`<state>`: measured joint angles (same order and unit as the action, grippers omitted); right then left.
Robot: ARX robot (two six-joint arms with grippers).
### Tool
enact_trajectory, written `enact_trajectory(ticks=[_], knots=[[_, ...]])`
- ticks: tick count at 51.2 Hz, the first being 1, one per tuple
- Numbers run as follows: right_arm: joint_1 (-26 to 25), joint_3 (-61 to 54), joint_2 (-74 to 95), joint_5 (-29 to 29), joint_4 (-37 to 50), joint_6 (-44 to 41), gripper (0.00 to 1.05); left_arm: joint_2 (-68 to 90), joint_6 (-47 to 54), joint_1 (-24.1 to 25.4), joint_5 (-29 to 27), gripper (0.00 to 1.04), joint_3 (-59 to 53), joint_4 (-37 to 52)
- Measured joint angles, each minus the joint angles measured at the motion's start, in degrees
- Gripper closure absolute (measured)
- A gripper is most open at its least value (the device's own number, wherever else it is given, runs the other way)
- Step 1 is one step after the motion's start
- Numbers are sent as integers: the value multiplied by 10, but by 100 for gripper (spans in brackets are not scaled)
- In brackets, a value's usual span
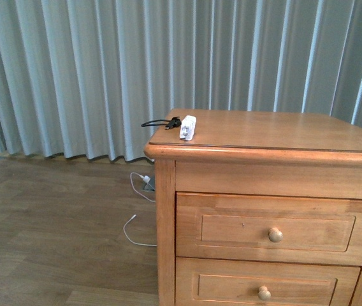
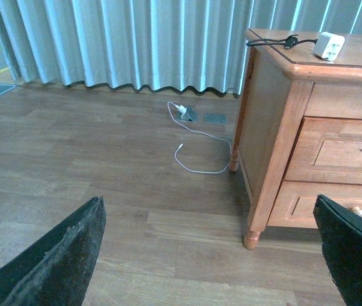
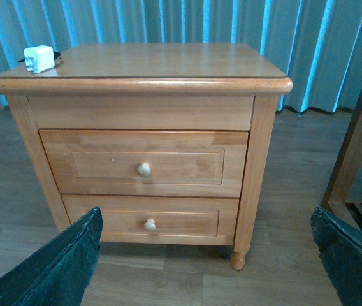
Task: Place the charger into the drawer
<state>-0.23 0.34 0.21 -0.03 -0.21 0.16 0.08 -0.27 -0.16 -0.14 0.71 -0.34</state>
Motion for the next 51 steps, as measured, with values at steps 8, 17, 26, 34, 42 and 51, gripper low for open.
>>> enact_trajectory(ticks=[8, 17, 26, 34, 42, 51], knots=[[0, 0, 0, 0, 0, 0, 8, 0, 0, 0, 0, 6, 0, 0], [0, 0, 0, 0, 0, 0, 8, 0, 0, 0, 0, 6, 0, 0], [0, 0, 0, 0, 0, 0, 8, 0, 0, 0, 0, 6, 0, 0], [0, 0, 0, 0, 0, 0, 8, 0, 0, 0, 0, 6, 0, 0], [0, 0, 0, 0, 0, 0, 8, 0, 0, 0, 0, 6, 0, 0], [0, 0, 0, 0, 0, 0, 8, 0, 0, 0, 0, 6, 0, 0]])
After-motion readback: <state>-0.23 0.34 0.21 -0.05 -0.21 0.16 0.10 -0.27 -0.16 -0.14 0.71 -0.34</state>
